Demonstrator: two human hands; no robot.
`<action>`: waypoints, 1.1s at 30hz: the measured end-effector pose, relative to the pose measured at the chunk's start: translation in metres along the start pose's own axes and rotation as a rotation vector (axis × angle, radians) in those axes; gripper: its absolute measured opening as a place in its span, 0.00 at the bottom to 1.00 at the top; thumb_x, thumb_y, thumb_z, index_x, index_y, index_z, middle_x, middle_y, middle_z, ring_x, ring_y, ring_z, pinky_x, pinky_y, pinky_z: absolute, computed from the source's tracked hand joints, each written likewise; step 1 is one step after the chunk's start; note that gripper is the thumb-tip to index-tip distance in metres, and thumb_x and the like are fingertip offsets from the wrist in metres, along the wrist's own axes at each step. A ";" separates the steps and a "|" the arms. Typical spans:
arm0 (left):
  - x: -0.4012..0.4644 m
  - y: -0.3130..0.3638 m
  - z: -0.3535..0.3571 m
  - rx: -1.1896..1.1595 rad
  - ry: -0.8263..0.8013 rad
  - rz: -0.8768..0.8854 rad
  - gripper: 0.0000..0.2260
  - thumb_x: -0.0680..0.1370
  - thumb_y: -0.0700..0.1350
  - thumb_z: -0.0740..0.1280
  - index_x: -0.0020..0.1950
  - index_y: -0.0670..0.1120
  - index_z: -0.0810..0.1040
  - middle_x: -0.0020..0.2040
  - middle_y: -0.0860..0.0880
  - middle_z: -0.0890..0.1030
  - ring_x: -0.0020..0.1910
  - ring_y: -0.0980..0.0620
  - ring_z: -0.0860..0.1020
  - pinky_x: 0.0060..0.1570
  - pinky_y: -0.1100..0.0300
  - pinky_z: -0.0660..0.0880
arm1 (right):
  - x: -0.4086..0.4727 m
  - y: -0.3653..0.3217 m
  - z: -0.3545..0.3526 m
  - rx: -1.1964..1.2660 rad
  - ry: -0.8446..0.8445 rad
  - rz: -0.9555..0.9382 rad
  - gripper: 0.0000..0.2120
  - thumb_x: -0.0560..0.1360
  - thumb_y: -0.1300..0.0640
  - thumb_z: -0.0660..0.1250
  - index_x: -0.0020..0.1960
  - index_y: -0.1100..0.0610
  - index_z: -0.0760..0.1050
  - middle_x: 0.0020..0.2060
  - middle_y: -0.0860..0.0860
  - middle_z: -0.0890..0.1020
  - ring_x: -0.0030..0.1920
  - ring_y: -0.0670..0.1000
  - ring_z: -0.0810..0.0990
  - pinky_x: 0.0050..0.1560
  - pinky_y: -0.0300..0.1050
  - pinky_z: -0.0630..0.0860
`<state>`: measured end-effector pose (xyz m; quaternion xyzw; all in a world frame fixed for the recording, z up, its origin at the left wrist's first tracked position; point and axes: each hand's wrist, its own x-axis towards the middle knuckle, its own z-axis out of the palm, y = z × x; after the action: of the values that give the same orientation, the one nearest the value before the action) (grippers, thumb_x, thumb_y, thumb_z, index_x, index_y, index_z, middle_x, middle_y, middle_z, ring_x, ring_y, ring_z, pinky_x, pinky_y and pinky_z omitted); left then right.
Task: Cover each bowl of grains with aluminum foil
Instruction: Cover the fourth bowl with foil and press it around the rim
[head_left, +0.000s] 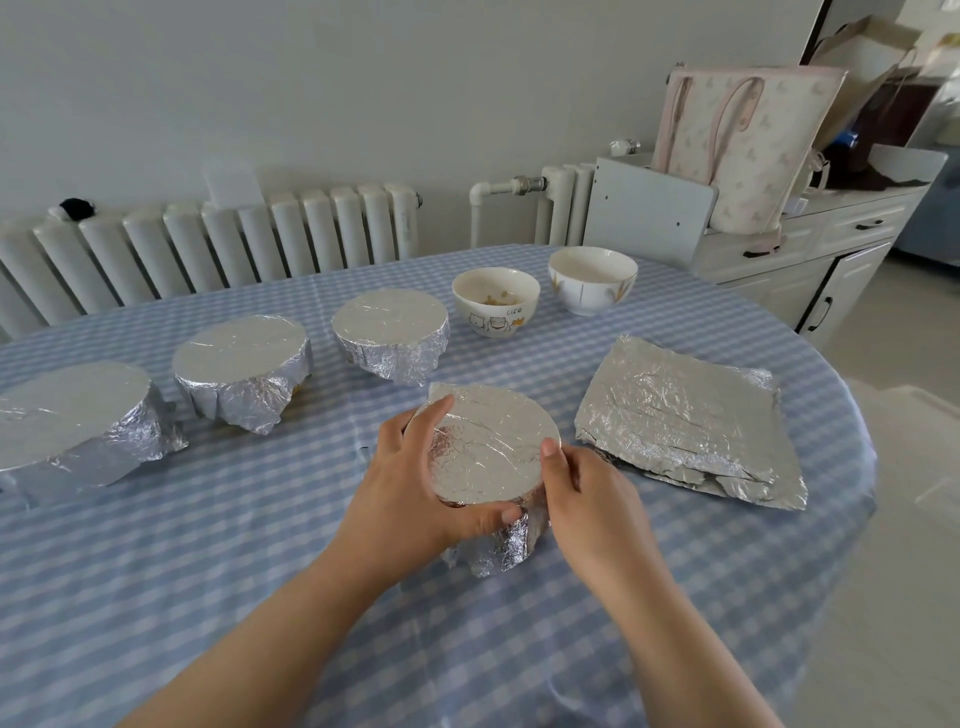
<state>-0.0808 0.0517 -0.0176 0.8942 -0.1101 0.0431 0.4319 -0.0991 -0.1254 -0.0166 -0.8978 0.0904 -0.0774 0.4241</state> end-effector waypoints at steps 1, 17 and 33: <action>0.000 0.000 0.000 -0.001 0.001 0.001 0.57 0.49 0.76 0.71 0.75 0.62 0.56 0.68 0.60 0.58 0.67 0.60 0.65 0.63 0.62 0.64 | 0.001 -0.001 0.000 -0.001 -0.007 0.002 0.18 0.81 0.41 0.52 0.43 0.52 0.71 0.40 0.49 0.79 0.48 0.54 0.78 0.43 0.44 0.65; -0.001 0.000 0.001 -0.011 0.022 0.003 0.55 0.49 0.75 0.71 0.73 0.61 0.58 0.66 0.59 0.60 0.66 0.59 0.67 0.64 0.61 0.65 | -0.005 -0.001 0.007 0.664 -0.075 0.161 0.18 0.80 0.47 0.60 0.42 0.57 0.82 0.34 0.50 0.85 0.37 0.44 0.83 0.42 0.41 0.76; -0.007 0.003 0.000 0.075 0.004 -0.006 0.55 0.54 0.81 0.62 0.76 0.59 0.52 0.72 0.55 0.56 0.70 0.56 0.63 0.68 0.55 0.65 | 0.013 0.005 -0.004 0.756 -0.240 0.224 0.16 0.80 0.50 0.62 0.48 0.60 0.82 0.44 0.57 0.86 0.46 0.55 0.85 0.51 0.51 0.79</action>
<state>-0.0886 0.0511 -0.0170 0.9099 -0.1048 0.0478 0.3986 -0.0879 -0.1339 -0.0172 -0.6659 0.1027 0.0464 0.7375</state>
